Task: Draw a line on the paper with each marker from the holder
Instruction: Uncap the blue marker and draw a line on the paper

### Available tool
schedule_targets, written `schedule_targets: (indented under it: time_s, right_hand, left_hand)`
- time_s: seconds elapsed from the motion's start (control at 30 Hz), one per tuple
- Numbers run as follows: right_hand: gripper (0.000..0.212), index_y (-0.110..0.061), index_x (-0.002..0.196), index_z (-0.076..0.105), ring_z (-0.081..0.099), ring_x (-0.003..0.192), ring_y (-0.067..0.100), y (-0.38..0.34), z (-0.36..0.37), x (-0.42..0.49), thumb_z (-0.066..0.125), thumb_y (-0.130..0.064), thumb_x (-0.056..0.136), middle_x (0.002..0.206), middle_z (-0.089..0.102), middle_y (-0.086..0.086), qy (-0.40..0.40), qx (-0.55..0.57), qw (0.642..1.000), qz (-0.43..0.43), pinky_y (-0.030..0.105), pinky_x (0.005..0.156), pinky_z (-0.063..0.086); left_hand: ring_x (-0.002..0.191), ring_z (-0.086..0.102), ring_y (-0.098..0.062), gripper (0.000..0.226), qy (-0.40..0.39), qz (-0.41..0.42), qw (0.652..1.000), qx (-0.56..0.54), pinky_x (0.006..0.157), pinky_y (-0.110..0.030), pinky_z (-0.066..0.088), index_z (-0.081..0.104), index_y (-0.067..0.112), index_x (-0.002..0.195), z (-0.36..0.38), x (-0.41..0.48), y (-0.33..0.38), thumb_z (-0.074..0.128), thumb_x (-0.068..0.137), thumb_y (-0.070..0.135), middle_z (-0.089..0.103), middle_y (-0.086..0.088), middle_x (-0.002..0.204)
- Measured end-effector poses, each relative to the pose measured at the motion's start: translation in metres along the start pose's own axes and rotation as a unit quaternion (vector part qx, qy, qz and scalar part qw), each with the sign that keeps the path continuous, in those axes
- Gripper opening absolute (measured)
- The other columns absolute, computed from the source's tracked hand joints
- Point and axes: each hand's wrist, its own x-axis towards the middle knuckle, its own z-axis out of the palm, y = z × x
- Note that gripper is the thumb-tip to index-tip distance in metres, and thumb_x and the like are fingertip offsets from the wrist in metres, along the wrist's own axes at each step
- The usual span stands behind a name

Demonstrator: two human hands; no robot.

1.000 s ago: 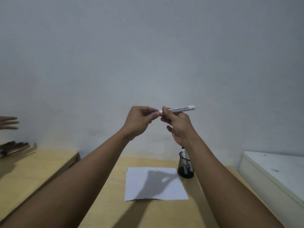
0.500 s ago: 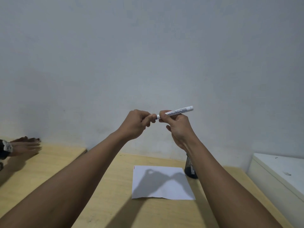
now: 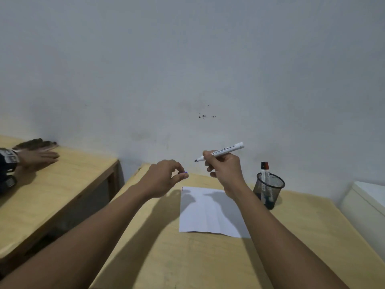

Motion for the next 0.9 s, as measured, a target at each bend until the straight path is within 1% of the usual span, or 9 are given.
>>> schedule_targets:
  time_s: [0.07,0.17,0.27,0.4,0.5,0.6,0.67,0.77,0.9]
  right_hand:
    - [0.016,-0.008,0.095,0.076,0.061,0.06,0.013,0.025,0.003,0.005,0.081,-0.022,0.087,0.071,0.07,-0.001,-0.019,-0.023,0.999,0.02,0.025,0.055,0.05]
    - [0.014,-0.008,0.093,0.074,0.063,0.061,0.014,0.057,0.007,0.013,0.083,-0.012,0.084,0.076,0.073,0.002,-0.037,-0.041,0.998,0.038,0.026,0.054,0.053]
    - [0.011,-0.006,0.091,0.073,0.062,0.057,0.018,0.08,0.01,0.024,0.081,-0.01,0.086,0.074,0.073,0.004,-0.047,-0.055,0.996,0.046,0.029,0.052,0.053]
    - [0.023,0.007,0.095,0.07,0.06,0.057,0.022,0.101,0.021,0.034,0.081,-0.01,0.085,0.073,0.071,0.015,-0.062,-0.075,0.994,0.059,0.032,0.05,0.05]
    - [0.02,0.01,0.087,0.068,0.054,0.053,0.026,0.112,0.027,0.041,0.08,-0.007,0.086,0.069,0.065,0.028,-0.07,-0.079,0.992,0.062,0.033,0.049,0.044]
    - [0.021,-0.001,0.077,0.063,0.053,0.05,0.025,0.125,0.029,0.048,0.079,-0.012,0.085,0.056,0.062,0.011,-0.085,-0.106,0.99,0.049,0.033,0.052,0.045]
    - [0.02,-0.006,0.079,0.063,0.06,0.054,0.023,0.134,0.03,0.052,0.08,-0.016,0.083,0.061,0.065,0.005,-0.068,-0.127,0.989,0.047,0.032,0.055,0.048]
    - [0.011,-0.01,0.08,0.07,0.066,0.062,0.018,0.144,0.03,0.055,0.079,-0.017,0.084,0.069,0.071,0.004,-0.061,-0.122,0.99,0.047,0.032,0.06,0.052]
    - [0.02,-0.006,0.073,0.071,0.061,0.059,0.017,0.146,0.029,0.055,0.076,-0.02,0.087,0.065,0.068,0.003,-0.08,-0.125,0.988,0.047,0.033,0.061,0.05]
  left_hand:
    - [0.102,0.061,-0.017,0.027,-0.039,-0.015,0.998,0.038,0.09,-0.042,0.046,0.067,0.028,0.1,0.022,-0.004,-0.019,0.056,0.095,0.052,0.066,0.014,0.11]
    - [0.106,0.057,-0.018,0.026,-0.057,0.009,0.996,0.075,0.087,-0.041,0.045,0.067,0.026,0.1,0.047,-0.008,-0.034,0.053,0.096,0.047,0.066,0.013,0.117]
    - [0.102,0.059,-0.018,0.031,-0.062,0.024,0.995,0.069,0.087,-0.04,0.047,0.068,0.024,0.097,0.063,-0.009,-0.041,0.05,0.09,0.048,0.068,0.011,0.113]
    - [0.104,0.058,-0.015,0.037,-0.081,0.055,0.989,0.109,0.087,-0.039,0.047,0.066,0.031,0.104,0.079,-0.009,-0.061,0.042,0.094,0.057,0.071,0.013,0.11]
    - [0.108,0.054,-0.011,0.036,-0.067,0.062,0.989,0.114,0.09,-0.038,0.044,0.065,0.034,0.112,0.086,-0.01,-0.067,0.042,0.097,0.057,0.07,0.015,0.115]
    - [0.111,0.052,-0.01,0.039,-0.067,0.064,0.989,0.116,0.094,-0.039,0.042,0.065,0.035,0.114,0.087,-0.011,-0.069,0.038,0.097,0.058,0.069,0.015,0.115]
    - [0.112,0.051,-0.01,0.04,-0.063,0.062,0.99,0.112,0.096,-0.04,0.041,0.065,0.034,0.115,0.087,-0.011,-0.07,0.039,0.097,0.058,0.069,0.015,0.115]
    - [0.116,0.05,-0.009,0.037,-0.055,0.055,0.991,0.107,0.1,-0.042,0.038,0.066,0.035,0.116,0.088,-0.01,-0.07,0.043,0.096,0.056,0.069,0.015,0.116]
    - [0.116,0.049,-0.009,0.036,-0.042,0.046,0.993,0.103,0.102,-0.04,0.036,0.066,0.033,0.116,0.09,-0.01,-0.07,0.047,0.095,0.056,0.068,0.015,0.115]
